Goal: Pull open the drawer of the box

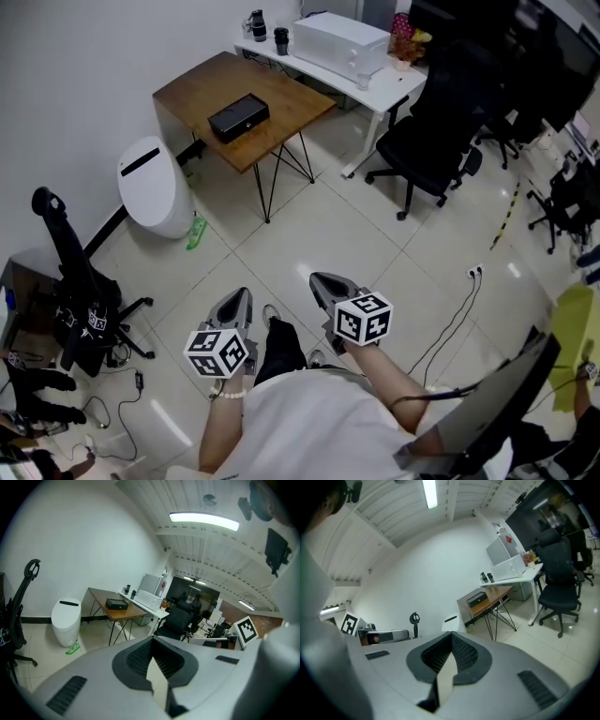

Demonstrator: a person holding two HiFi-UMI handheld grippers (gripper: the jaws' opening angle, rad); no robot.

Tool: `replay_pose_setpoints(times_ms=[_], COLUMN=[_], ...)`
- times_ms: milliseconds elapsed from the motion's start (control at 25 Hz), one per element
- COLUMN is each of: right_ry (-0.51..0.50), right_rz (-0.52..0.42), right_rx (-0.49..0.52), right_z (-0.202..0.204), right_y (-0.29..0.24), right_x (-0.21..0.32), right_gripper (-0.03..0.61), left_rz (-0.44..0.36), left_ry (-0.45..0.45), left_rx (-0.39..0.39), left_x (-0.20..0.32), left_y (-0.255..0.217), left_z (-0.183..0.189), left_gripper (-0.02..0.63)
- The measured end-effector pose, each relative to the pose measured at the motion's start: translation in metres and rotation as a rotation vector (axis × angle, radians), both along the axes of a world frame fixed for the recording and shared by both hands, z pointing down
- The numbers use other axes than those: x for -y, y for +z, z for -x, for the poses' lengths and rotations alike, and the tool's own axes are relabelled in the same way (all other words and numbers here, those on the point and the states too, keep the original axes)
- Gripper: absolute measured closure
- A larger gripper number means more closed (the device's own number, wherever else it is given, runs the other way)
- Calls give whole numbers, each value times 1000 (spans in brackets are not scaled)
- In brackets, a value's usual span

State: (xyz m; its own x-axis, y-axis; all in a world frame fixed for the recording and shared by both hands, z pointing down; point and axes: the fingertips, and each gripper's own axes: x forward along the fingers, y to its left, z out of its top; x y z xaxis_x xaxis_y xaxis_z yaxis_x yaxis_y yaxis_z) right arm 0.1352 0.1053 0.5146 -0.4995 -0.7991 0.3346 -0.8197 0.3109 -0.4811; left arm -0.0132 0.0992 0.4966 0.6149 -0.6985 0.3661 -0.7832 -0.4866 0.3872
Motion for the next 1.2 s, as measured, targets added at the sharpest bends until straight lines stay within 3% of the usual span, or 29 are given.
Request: replay_pose_setpoints(times_ms=[560,1200], right_ry=[32,98], right_rz=[-15,-26], right_rx=[-30,-42], right_z=[20,52], right_y=[-21,-34], right_x=[147,253], right_gripper=[591,592], left_rz=[-36,-29], left_ry=[35,112], left_rx=[-22,-11], left_x=[156,259], left_y=[-24,-25], left_z=[18,48], left_gripper=[614,614])
